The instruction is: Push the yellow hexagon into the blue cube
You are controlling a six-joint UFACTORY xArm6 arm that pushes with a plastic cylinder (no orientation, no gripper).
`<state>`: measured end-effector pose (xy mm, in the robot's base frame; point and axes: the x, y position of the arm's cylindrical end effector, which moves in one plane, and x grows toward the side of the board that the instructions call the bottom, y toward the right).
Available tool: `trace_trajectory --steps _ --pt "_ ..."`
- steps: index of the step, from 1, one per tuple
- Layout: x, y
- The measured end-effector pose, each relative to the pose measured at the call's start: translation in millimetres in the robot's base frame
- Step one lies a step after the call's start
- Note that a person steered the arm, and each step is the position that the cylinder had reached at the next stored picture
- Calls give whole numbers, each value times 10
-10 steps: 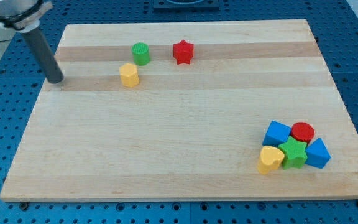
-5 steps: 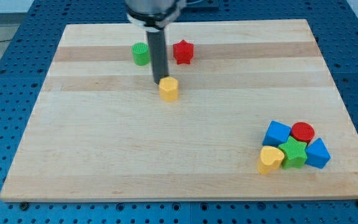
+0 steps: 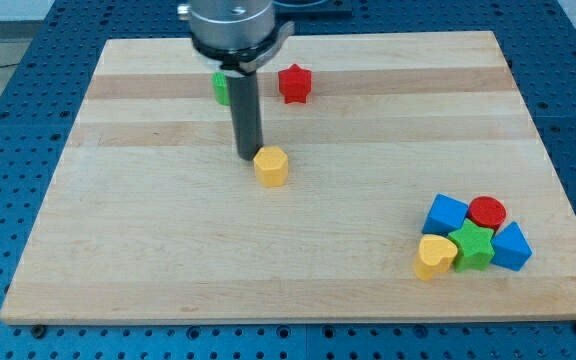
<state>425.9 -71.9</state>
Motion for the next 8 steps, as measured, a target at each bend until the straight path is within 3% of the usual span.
trace_trajectory --steps 2,3,5,8 --pt "388 375" --pt "384 608" --pt "298 536" --pt "247 1496"
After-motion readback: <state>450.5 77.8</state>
